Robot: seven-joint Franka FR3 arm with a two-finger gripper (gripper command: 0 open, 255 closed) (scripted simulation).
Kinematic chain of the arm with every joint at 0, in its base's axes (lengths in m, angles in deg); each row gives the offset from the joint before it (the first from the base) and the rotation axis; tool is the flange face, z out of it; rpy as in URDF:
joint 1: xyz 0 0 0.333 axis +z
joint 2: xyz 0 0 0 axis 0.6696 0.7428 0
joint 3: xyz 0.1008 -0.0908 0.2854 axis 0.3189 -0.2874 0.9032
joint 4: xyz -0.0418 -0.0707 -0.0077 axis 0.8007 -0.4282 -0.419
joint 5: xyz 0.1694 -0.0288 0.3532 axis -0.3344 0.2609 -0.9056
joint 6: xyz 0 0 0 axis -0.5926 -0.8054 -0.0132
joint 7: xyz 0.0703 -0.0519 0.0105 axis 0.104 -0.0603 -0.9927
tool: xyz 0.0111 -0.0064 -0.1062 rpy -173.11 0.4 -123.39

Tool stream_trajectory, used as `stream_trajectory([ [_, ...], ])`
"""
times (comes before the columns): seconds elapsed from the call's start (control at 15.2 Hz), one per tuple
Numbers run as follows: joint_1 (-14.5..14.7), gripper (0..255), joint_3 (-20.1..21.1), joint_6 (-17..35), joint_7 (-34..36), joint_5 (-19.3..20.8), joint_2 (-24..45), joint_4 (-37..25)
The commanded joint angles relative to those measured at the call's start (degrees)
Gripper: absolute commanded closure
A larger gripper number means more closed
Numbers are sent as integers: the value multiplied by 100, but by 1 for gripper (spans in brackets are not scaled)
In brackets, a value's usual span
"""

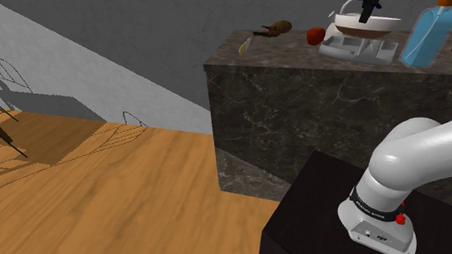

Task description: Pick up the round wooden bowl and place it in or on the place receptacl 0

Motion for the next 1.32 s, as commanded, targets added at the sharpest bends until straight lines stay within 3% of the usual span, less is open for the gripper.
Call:
stream_trajectory([
  [0.0,0,255,0,4,0,1,-3,3],
  [0.13,0,255,0,4,0,1,-3,3],
  [0.2,0,0,0,4,0,1,-3,3],
  [0.53,0,0,0,4,0,1,-3,4],
  [0.79,47,0,78,-684,-104,-89,421,-1101],
  [1.25,46,0,78,-684,-104,-89,421,-1101],
])
